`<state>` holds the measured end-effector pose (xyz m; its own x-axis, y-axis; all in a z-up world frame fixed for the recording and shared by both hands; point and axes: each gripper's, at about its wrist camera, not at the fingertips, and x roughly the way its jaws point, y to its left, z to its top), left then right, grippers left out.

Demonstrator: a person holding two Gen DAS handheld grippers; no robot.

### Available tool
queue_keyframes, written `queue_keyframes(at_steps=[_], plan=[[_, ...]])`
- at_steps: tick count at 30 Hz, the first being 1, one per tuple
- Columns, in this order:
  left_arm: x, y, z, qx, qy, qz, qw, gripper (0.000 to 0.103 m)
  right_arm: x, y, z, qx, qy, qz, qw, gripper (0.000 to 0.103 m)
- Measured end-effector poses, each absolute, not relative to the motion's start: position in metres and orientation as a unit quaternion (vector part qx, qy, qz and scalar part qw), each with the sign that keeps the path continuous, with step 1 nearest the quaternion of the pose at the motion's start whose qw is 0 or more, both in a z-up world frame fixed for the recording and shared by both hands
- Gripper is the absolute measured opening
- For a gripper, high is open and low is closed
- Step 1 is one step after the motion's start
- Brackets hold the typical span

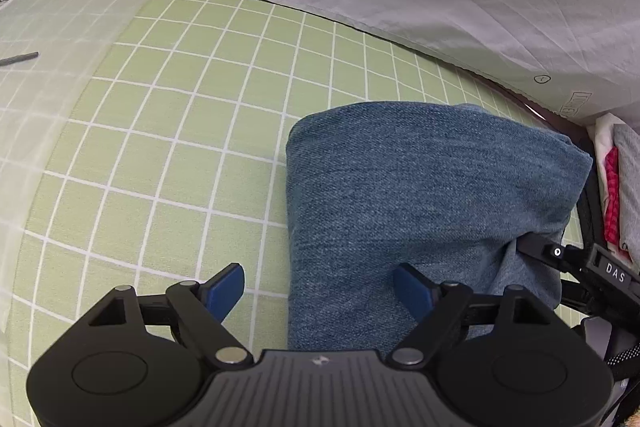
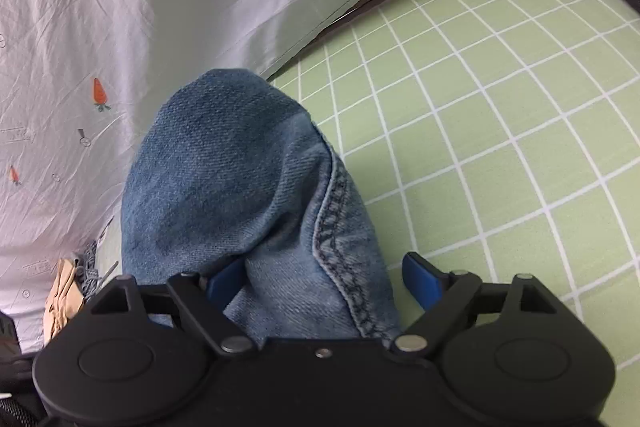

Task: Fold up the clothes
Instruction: 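Grasp the folded jeans bundle with the right gripper while the left gripper holds its other end, then lift the jeans bundle with both grippers and carry it toward the folded clothes stack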

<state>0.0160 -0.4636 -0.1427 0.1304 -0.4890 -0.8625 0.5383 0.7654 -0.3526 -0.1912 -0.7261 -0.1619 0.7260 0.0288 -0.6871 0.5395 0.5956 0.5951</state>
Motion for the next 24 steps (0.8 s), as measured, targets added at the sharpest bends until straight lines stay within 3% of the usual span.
queue_keyframes(at_steps=[2, 5, 9, 12, 14, 17, 24], plan=[[0.021, -0.465, -0.150, 0.000, 0.576, -0.350, 0.739, 0.085, -0.186, -0.721, -0.164, 0.421, 0.342, -0.120, 0.832, 0.090], [0.023, -0.466, -0.163, -0.039, 0.595, -0.361, 0.717, 0.085, -0.177, -0.707, -0.164, 0.399, 0.347, -0.092, 0.844, 0.103], [0.016, -0.471, -0.165, -0.046, 0.590, -0.377, 0.712, 0.080, -0.177, -0.698, -0.165, 0.396, 0.347, -0.092, 0.845, 0.103], [0.010, -0.469, -0.156, -0.036, 0.578, -0.385, 0.718, 0.059, -0.195, -0.706, -0.174, 0.469, 0.313, -0.089, 0.821, 0.085], [0.009, -0.464, -0.148, -0.030, 0.576, -0.393, 0.717, 0.048, -0.210, -0.704, -0.177, 0.497, 0.304, -0.098, 0.807, 0.067], [-0.002, -0.452, -0.137, 0.001, 0.573, -0.405, 0.713, 0.044, -0.229, -0.679, -0.177, 0.518, 0.299, -0.105, 0.795, 0.058], [-0.032, -0.400, -0.122, 0.037, 0.569, -0.423, 0.704, 0.042, -0.286, -0.608, -0.175, 0.582, 0.256, -0.132, 0.761, 0.050]])
